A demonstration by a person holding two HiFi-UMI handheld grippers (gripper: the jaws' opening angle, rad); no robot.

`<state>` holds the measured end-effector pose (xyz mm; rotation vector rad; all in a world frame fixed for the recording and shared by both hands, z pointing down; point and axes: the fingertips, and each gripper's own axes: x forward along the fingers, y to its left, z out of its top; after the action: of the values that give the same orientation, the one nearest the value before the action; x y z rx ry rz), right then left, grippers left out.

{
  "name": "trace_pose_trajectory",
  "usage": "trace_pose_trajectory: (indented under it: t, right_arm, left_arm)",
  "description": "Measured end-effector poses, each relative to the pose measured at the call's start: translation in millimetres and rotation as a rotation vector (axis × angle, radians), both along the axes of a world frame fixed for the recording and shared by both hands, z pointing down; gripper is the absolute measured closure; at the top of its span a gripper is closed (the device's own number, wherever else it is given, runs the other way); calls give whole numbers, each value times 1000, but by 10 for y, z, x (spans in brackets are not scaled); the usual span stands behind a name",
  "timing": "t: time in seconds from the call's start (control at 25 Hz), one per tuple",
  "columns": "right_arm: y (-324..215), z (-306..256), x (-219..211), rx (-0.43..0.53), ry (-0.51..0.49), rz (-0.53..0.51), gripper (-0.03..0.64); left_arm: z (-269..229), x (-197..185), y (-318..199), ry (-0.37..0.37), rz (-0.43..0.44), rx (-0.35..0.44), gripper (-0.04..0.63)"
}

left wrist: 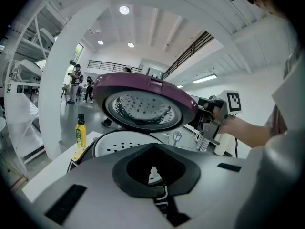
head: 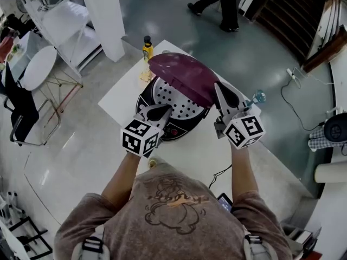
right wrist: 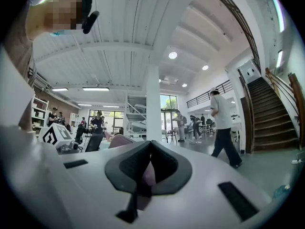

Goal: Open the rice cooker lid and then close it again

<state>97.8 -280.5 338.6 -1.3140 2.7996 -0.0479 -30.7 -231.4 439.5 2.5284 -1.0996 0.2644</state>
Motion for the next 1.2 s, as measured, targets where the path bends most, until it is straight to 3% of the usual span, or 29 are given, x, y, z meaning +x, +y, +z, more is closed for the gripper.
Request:
trace_pose_trajectory:
  t: [0.4,1.2]
  right_arm:
    - [-358,-378,210,71,25,32,614]
    - [-858,-557,587,107,63,124,614]
  left_arm:
    - [-43,128,-1,-3,28,-1,575]
    - [-5,87,12,8,14,-12,575]
